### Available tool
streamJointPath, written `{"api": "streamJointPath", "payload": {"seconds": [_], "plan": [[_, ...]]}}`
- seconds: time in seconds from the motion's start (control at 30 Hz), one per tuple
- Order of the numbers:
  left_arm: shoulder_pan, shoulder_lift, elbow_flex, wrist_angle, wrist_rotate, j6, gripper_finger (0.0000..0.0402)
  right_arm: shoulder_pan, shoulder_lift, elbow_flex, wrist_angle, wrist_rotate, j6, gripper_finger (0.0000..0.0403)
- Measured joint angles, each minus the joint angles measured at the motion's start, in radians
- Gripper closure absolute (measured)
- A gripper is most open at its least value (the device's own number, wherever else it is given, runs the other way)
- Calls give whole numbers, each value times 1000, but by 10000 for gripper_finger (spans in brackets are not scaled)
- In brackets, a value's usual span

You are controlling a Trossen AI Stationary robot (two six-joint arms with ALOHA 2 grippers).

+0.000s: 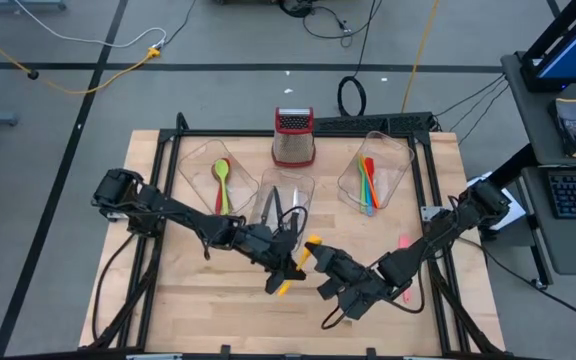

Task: Pick & Place Kitchen Items
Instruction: Put the yellow spatula on the right transparent bin

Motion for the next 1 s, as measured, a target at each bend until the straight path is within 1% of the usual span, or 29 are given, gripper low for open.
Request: {"api": "streamJointPath", "payload": {"seconds": [0.03,0.07,0.17,0.33,0.5,0.63,0.73,0.93,1.0], "plan": [[0,0,0,-3,1,0,384,0,0,0,2,-1,6,333],[0,0,0,-1,7,1,384,1,0,0,-2,2,20,331],[0,0,0,-1,13,19,391,1,0,0,5,2,104,295],[0,0,-1,-44,-23,26,396,10,0,0,14,7,353,224],[-1,0,-1,-88,-84,20,398,22,-1,0,-3,15,542,185],[1,-7,-1,-92,-124,27,398,38,-1,0,-39,9,695,173],[2,-26,-1,-93,-159,50,399,54,-1,0,-90,8,804,172],[0,-74,-1,-101,-234,122,399,82,-1,0,-195,13,1057,186],[0,-88,-1,-88,-262,156,399,89,-1,0,-218,38,1129,192]]}}
